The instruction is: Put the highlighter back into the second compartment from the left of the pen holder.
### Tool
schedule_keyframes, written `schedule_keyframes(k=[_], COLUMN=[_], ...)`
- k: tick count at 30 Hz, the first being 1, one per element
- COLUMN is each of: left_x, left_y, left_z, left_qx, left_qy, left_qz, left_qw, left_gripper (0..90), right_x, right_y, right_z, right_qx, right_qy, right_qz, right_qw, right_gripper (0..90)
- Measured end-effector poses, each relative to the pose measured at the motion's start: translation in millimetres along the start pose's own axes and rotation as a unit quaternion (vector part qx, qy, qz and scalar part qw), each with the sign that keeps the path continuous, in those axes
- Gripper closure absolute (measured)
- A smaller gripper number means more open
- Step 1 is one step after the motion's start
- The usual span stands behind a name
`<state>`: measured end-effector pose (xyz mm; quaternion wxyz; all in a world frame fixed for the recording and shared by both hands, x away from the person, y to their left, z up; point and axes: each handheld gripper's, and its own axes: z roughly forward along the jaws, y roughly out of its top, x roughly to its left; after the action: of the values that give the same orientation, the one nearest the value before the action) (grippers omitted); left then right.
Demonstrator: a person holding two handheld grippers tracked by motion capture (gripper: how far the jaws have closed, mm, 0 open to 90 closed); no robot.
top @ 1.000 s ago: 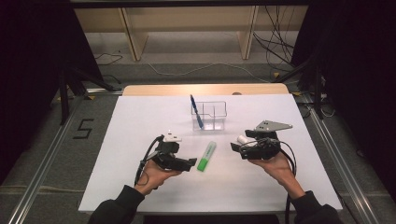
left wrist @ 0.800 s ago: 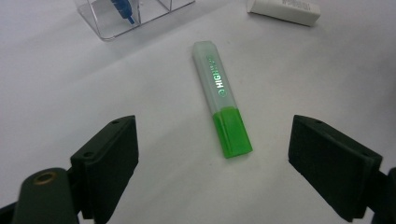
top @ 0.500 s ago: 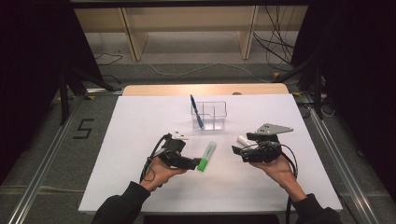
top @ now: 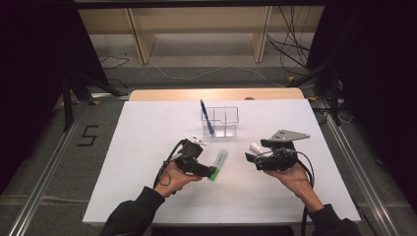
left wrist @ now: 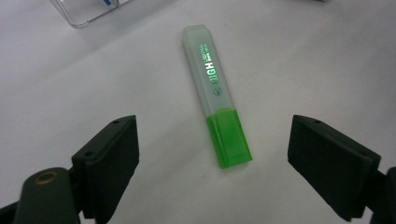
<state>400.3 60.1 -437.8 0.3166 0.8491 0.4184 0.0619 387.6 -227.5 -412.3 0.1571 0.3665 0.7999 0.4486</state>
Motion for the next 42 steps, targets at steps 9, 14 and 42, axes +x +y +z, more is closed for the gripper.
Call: schedule_keyframes(k=[9,14,42], left_x=[-5.1,-9.4,-14.5], left_y=[9.7,12.0,22.8], left_z=[12.0,22.2,54.3], left_qx=[0.018,0.029,0.091], left_qy=[0.003,0.006,0.017], left_qz=[0.006,0.018,0.063], left_qw=[0.9998,0.9994,0.9937], left_gripper=[17.7,21.9,46.3], right_x=[-1.3,-1.7,0.2], right_y=[-1.7,-1.4,-2.4], right_z=[-1.4,-3.2,-0.9], right_qx=[0.001,-0.001,0.009], right_qy=[-0.002,-0.005,-0.003], right_qz=[0.003,0.002,-0.001], right_qw=[1.0000,1.0000,1.0000], right_gripper=[21.4,21.5,22.3])
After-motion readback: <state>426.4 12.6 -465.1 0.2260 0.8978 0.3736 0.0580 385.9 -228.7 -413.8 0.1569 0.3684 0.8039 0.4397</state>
